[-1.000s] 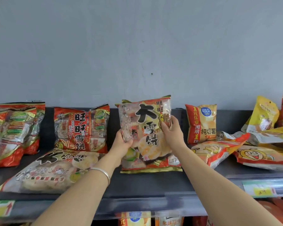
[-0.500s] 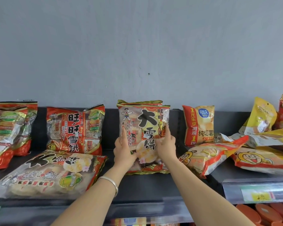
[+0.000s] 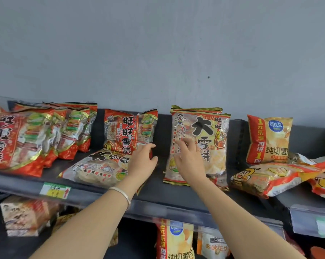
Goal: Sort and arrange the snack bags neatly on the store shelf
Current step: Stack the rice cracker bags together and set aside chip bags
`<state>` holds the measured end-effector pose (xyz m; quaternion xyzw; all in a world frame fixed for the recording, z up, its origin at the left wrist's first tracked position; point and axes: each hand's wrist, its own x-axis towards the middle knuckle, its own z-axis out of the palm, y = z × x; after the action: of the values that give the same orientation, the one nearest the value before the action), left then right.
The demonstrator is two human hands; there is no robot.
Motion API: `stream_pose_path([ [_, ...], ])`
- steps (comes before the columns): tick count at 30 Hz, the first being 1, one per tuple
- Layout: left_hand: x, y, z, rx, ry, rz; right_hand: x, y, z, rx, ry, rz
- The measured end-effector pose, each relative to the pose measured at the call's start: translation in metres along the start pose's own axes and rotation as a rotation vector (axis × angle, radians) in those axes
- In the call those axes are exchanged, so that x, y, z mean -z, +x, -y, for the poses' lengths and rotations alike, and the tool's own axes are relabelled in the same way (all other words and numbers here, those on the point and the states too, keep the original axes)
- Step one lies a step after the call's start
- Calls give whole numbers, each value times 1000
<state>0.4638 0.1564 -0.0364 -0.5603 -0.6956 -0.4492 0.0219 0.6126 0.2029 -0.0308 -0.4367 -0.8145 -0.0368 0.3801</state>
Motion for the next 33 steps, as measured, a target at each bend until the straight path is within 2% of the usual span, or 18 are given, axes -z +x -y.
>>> stream_pose_path([
  [5, 47, 2, 51, 54, 29, -38, -27, 14, 49, 138, 79, 169],
  [9, 80, 9, 94, 122, 70, -46, -52, 32, 92, 143, 109, 331],
  [13, 103, 22, 132, 153, 155, -2, -84, 53, 123, 127, 41, 474],
  [19, 122, 37, 183, 268, 249, 138, -122, 83, 136, -15, -57, 647],
  [25, 112, 54, 193, 466, -117, 424, -146, 92, 134, -227, 23, 703],
  [30, 107, 58, 206, 423, -112, 445, -148, 103, 141, -333, 16, 729],
  [33, 109, 58, 211, 366, -118, 386, -141, 107, 143, -334, 71, 720],
])
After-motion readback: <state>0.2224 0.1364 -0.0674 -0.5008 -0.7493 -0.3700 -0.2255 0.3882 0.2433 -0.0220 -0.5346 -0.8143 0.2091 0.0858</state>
